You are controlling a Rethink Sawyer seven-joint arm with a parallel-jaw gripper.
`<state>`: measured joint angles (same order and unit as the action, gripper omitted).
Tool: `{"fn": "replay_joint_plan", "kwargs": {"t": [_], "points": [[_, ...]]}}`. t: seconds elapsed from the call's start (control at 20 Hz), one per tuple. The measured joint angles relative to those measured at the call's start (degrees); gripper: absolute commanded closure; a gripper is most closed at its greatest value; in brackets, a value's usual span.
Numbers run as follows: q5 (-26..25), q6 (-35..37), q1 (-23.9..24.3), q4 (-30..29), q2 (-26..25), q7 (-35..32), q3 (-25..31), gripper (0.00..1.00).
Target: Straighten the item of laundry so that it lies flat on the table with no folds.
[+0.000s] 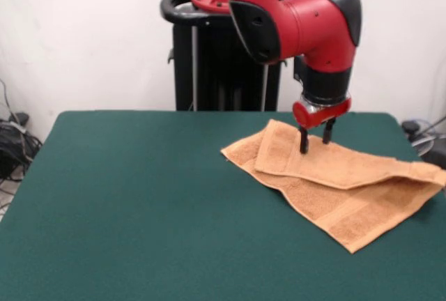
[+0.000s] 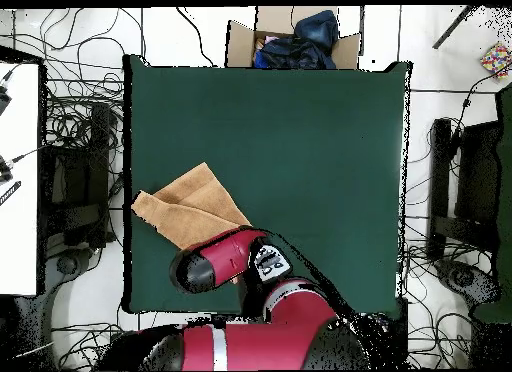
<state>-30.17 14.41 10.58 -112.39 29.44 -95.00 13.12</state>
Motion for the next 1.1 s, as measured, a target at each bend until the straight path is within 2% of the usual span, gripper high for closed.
{"fn": "replay_joint_plan", "kwargs": {"t": [0.2,0.4,1.1], "points": [[4.9,-0.1,-2.9,-0.6,0.2,-1.4,-3.7,0.0],[7.6,-0.2,-4.7,-0.7,0.3,-2.0,-5.7,0.0],[9.2,-5.3,-6.3,-0.7,-2.1,-2.0,-8.9,0.0]]}}
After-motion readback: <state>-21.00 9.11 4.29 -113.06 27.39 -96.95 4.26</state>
